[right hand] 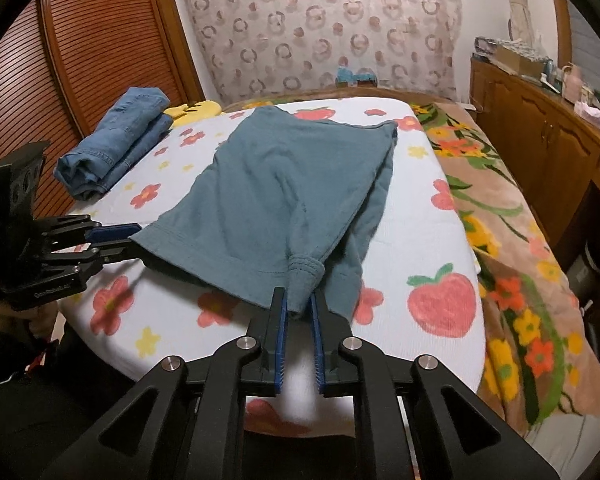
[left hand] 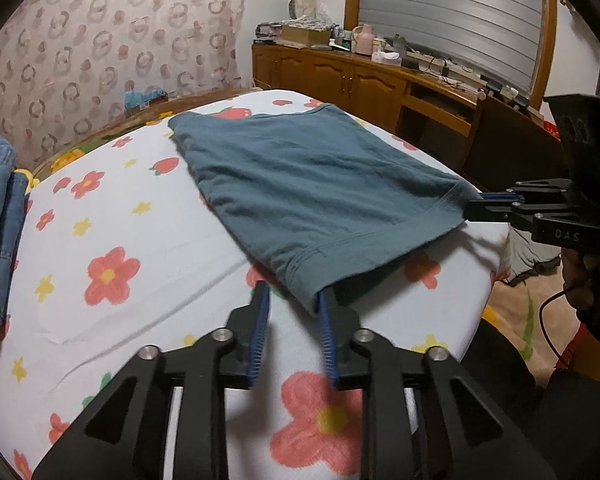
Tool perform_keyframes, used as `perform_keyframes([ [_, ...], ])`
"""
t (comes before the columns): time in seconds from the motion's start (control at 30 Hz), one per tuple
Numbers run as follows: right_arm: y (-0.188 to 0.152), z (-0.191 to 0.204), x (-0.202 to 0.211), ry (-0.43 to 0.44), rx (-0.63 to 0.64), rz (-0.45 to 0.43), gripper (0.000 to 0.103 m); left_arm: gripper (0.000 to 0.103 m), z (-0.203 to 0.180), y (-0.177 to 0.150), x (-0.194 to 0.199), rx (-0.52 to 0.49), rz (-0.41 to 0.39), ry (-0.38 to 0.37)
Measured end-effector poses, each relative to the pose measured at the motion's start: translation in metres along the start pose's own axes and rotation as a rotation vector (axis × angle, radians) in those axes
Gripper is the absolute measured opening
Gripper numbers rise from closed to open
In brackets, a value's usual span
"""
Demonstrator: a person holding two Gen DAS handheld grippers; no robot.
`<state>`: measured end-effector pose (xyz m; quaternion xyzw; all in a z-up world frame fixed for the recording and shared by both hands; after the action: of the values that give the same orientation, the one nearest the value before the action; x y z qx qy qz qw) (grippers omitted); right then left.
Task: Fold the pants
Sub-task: 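Open the right gripper to release the straightened hem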
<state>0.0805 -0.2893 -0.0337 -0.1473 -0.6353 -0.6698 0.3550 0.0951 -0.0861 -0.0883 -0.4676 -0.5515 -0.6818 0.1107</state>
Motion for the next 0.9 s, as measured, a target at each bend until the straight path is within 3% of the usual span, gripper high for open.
perform_keyframes([
  [0.13, 0.002, -0.003, 0.009, -0.008, -0.009, -0.018, 0.014, 0.049, 0.006, -0.001, 0.011, 0.013, -0.024, 0.012],
  [0.47, 0.009, -0.002, 0.012, -0.030, -0.006, -0.072, 0.021, 0.050, 0.010, 0.019, 0.008, 0.024, -0.049, 0.015],
  [0.9, 0.031, -0.018, -0.035, -0.020, -0.033, -0.017, 0.021, 0.050, 0.014, 0.023, -0.029, 0.039, 0.026, 0.025],
])
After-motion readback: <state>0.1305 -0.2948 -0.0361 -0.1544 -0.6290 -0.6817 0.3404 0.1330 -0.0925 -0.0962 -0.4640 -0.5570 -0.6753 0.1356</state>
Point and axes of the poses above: each gripper's, at about its wrist camera, not at the fingertips, and x roughly against the way its jaws point, z to its left, y to its top, the point moved 1 cm from there along -x, roughly the way its jaws point, and after that the axes turned 4 degrees about z, right-handed, at the moved point
